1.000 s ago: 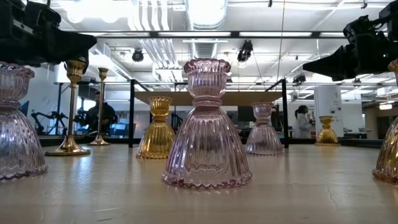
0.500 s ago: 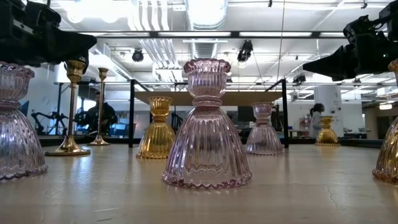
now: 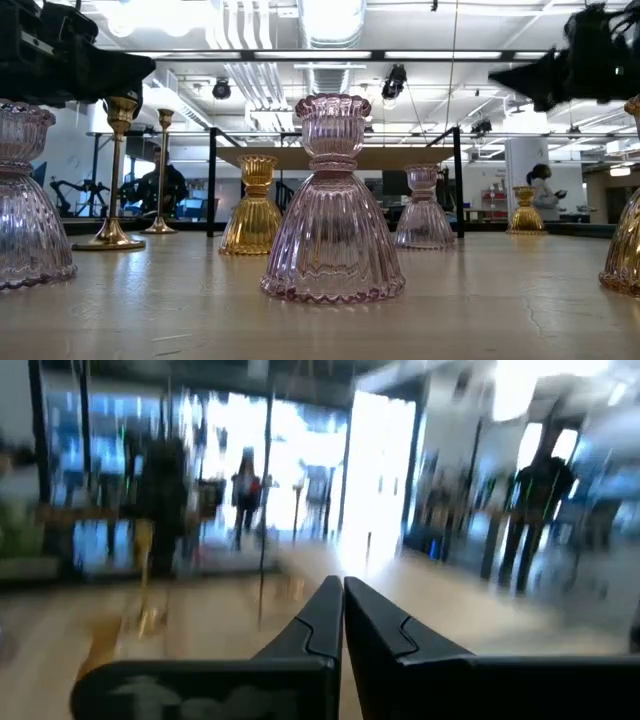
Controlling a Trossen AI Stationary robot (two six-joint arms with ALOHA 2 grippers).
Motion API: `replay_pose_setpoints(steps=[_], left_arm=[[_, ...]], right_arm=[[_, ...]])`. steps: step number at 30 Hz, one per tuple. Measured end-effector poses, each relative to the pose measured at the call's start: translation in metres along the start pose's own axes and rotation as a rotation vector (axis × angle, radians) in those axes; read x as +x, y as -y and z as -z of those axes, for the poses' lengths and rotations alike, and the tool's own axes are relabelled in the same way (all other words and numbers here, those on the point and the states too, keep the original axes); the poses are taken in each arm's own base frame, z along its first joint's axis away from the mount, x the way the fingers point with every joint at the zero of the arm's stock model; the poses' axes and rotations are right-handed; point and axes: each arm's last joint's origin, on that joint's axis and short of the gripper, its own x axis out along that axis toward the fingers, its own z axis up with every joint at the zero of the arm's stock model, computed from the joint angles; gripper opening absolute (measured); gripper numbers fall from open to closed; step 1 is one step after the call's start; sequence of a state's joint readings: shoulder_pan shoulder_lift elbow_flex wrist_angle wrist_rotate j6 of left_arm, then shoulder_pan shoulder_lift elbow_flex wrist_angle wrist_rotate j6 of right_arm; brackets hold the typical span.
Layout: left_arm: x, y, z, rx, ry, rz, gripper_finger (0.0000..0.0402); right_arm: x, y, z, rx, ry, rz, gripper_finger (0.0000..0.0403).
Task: Pick & Place candle stick holders
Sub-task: Put the top yellow glass candle holder on the shelf
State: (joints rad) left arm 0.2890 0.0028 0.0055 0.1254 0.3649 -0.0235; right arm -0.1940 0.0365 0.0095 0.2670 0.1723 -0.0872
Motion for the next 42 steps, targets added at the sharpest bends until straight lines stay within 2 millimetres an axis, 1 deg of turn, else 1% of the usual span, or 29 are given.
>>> replay_pose_setpoints(steps=[5,7,11,13,15,20,24,27,29,33,36,40,42], left_arm=[[0.0,0.0,0.0,0.0,0.0,0.0,0.003],[0.0,0.0,0.0,0.0,0.0,-0.001,0.003],[0.0,0.0,0.0,0.0,0.001,0.0,0.003],[0.0,0.0,0.0,0.0,0.001,0.0,0.003],[0.0,0.0,0.0,0.0,0.0,0.0,0.003],[0.0,0.0,0.0,0.0,0.0,0.0,0.003],[0.0,0.0,0.0,0.0,0.0,0.0,0.003],[0.0,0.0,0.0,0.0,0.0,0.0,0.003],[0.0,0.0,0.0,0.0,0.001,0.0,0.003],[0.0,0.0,0.0,0.0,0.0,0.0,0.003],[0.0,0.0,0.0,0.0,0.001,0.0,0.003],[0.0,0.0,0.0,0.0,0.001,0.0,0.003],[0.0,0.0,0.0,0.0,0.001,0.0,0.003]], right_arm=[[-0.007,0.005,-0.035,0.072,0.37,0.047,0.0008],[-0.012,0.008,-0.046,0.113,0.487,0.116,0.0008],[-0.024,0.017,-0.061,0.33,0.685,0.259,0.0008],[-0.028,0.02,-0.064,0.434,0.735,0.344,0.0008],[-0.03,0.022,-0.064,0.477,0.755,0.401,0.0008],[-0.031,0.023,-0.065,0.48,0.761,0.413,0.0008],[-0.032,0.025,-0.079,0.436,0.778,0.445,0.0008],[-0.027,0.026,-0.096,0.415,0.736,0.492,0.0008],[-0.019,0.026,-0.109,0.364,0.657,0.499,0.0008],[0.005,0.024,-0.133,0.18,0.389,0.51,0.0008],[0.022,0.022,-0.151,0.092,0.179,0.491,0.0008],[0.044,0.02,-0.173,0.086,-0.056,0.474,0.0008],[0.053,0.02,-0.185,0.131,-0.142,0.476,0.0008]])
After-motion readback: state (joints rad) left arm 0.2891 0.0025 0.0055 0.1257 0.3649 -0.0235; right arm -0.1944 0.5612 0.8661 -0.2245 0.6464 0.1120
